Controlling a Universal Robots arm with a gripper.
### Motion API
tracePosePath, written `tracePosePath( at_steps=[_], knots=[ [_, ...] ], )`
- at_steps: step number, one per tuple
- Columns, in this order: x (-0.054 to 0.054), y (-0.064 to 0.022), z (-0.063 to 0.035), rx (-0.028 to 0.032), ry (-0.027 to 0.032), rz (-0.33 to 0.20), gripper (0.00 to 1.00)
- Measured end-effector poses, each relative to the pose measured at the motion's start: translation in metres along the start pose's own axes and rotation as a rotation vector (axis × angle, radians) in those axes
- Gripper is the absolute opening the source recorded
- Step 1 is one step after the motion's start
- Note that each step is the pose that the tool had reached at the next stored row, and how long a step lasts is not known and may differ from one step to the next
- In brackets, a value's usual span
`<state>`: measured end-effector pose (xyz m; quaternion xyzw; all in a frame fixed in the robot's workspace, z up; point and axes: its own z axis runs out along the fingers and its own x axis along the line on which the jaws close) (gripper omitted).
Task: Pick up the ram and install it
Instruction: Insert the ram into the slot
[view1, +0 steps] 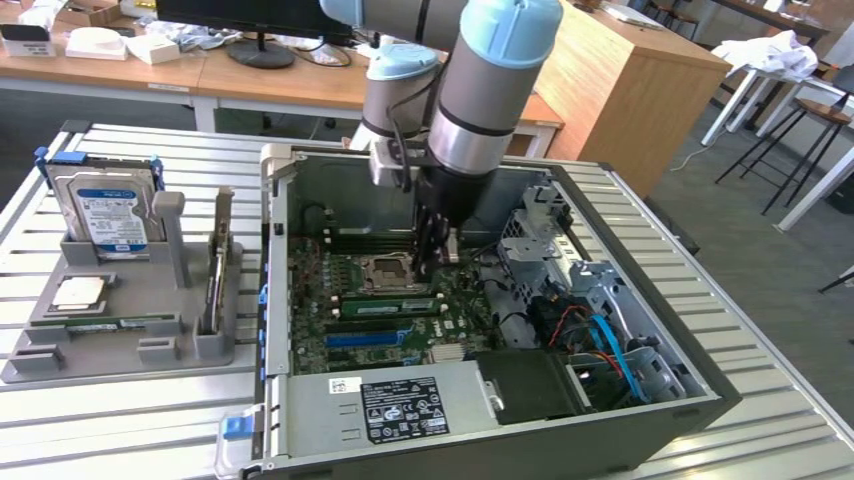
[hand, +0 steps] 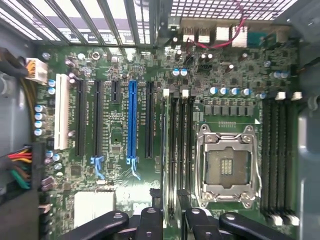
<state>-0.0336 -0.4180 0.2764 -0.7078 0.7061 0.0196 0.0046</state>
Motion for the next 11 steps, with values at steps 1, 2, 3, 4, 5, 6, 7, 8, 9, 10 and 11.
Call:
tracePosePath(
  at_steps=[1, 2, 3, 4, 5, 6, 7, 8, 9, 10, 11],
  knots=[
    [0.000, 0.0001, -0.0036, 0.0000, 0.0000, 0.000, 0.25],
    [0.000, 0.0001, -0.0071, 0.0002, 0.0002, 0.000, 0.25],
    [0.000, 0.0002, -0.0107, 0.0003, 0.0000, 0.000, 0.25],
    [-0.001, 0.0003, -0.0144, 0.0004, 0.0000, 0.000, 0.25],
    [-0.001, 0.0004, -0.0182, 0.0004, 0.0000, 0.000, 0.25],
    [-0.001, 0.0005, -0.0225, 0.0005, 0.0001, 0.000, 0.25],
    [-0.001, 0.0006, -0.0264, 0.0005, 0.0002, 0.000, 0.25],
    [-0.001, 0.0006, -0.0303, 0.0005, 0.0000, 0.000, 0.25],
    [-0.001, 0.0007, -0.0342, 0.0006, -0.0001, 0.000, 0.25],
    [-0.001, 0.0008, -0.0383, 0.0006, 0.0001, 0.000, 0.25],
    [-0.001, 0.0009, -0.0423, 0.0006, 0.0001, 0.000, 0.25]
  ],
)
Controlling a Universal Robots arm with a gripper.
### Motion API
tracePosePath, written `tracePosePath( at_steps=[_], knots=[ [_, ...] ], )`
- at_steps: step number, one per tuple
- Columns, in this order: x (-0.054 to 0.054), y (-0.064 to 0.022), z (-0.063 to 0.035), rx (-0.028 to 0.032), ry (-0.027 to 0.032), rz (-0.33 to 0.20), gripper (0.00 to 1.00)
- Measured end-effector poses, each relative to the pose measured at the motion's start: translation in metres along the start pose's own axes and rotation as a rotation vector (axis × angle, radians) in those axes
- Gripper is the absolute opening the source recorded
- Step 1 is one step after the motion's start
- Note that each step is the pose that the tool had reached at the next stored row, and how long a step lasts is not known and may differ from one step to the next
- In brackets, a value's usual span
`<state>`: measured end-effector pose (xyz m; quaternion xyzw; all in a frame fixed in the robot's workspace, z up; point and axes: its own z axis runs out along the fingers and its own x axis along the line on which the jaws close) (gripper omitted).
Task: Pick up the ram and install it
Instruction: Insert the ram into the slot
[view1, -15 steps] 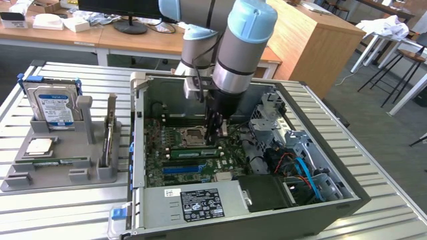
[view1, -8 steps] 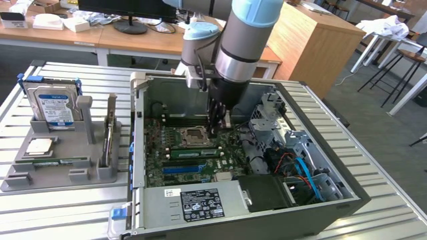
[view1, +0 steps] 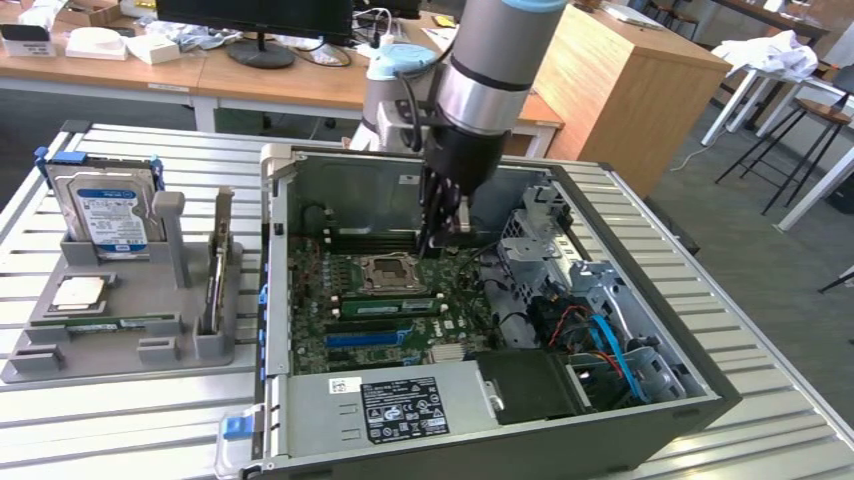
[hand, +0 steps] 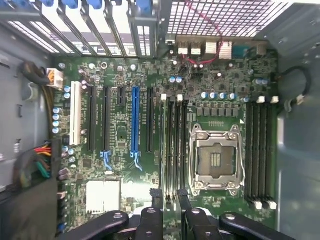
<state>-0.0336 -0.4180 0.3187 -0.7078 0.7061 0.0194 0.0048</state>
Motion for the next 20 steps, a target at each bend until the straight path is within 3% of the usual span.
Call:
tracePosePath(
  at_steps=[14, 20],
  knots=[
    [-0.001, 0.0008, -0.0399, 0.0008, -0.0001, 0.000, 0.25],
    [-0.002, 0.0009, -0.0453, 0.0010, -0.0001, 0.000, 0.25]
  ],
)
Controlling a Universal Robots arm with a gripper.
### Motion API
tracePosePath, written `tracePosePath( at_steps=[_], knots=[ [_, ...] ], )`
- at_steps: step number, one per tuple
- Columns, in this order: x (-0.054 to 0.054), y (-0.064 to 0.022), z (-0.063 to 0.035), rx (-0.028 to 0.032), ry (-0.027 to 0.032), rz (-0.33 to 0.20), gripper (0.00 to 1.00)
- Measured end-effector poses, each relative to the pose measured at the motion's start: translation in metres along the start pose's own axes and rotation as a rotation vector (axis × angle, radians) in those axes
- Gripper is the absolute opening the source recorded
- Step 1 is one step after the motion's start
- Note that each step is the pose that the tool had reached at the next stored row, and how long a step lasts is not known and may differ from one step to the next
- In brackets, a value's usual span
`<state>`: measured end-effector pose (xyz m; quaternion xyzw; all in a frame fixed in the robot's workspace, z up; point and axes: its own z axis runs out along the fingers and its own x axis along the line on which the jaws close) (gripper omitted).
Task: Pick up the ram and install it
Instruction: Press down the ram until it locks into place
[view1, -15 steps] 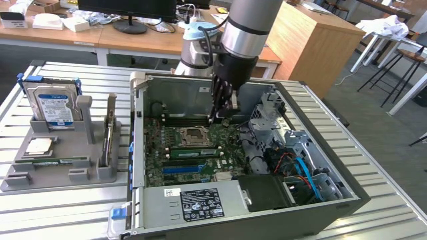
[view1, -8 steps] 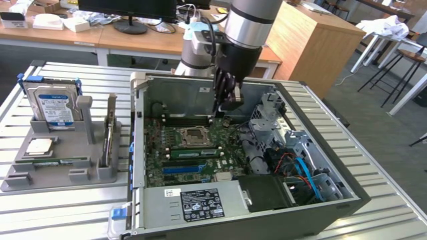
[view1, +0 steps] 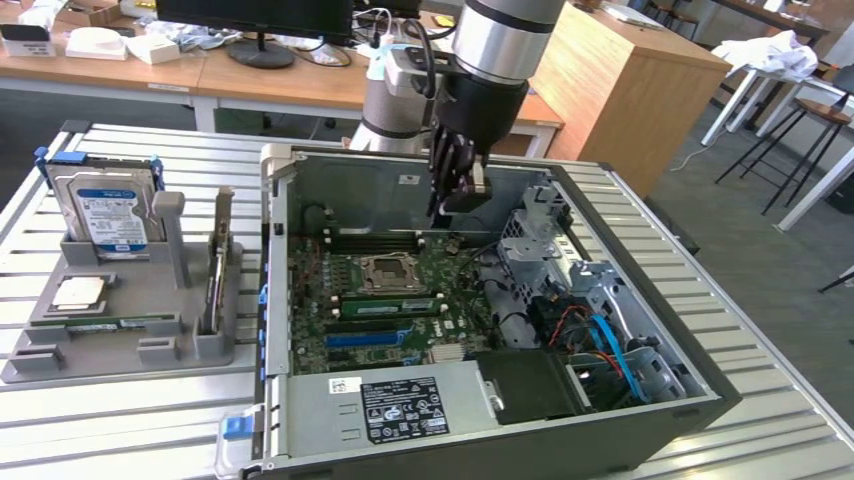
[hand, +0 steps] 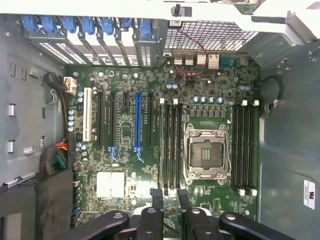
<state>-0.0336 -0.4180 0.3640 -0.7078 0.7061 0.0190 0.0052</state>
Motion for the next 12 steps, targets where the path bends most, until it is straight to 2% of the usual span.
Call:
tracePosePath(
  at_steps=[12],
  knots=[
    [0.0000, 0.0000, 0.0000, 0.0000, 0.0000, 0.000, 0.24]
  ],
)
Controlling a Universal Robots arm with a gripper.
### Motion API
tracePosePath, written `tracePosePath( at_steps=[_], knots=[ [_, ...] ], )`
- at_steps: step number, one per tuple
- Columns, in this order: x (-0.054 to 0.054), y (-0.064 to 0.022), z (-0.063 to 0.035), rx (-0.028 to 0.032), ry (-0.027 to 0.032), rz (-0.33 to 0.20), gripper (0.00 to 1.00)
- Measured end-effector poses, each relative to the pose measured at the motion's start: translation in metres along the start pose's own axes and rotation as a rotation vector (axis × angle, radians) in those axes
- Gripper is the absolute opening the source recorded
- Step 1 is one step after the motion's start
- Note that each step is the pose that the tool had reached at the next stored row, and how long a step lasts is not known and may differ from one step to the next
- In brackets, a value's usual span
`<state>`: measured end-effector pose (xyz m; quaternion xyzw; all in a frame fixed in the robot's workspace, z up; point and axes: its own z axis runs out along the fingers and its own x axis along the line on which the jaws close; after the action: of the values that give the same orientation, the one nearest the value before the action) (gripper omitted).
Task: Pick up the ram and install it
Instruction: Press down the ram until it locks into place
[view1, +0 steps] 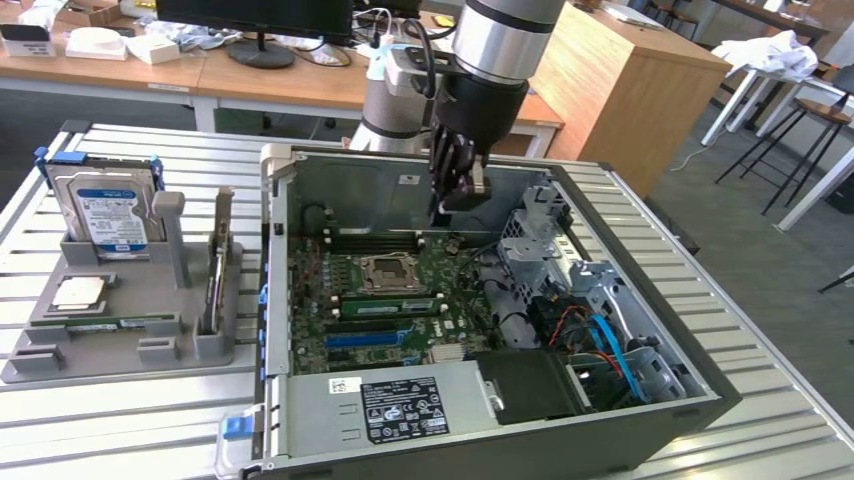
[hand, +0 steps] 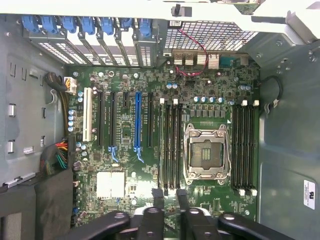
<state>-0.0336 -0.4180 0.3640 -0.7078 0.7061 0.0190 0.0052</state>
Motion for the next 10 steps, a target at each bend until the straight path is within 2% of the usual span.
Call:
tracePosePath(
  at_steps=[2, 10],
  knots=[
    [0.0000, 0.0000, 0.0000, 0.0000, 0.0000, 0.000, 0.11],
    [0.0000, 0.0000, 0.0000, 0.0000, 0.0000, 0.000, 0.10]
  ],
)
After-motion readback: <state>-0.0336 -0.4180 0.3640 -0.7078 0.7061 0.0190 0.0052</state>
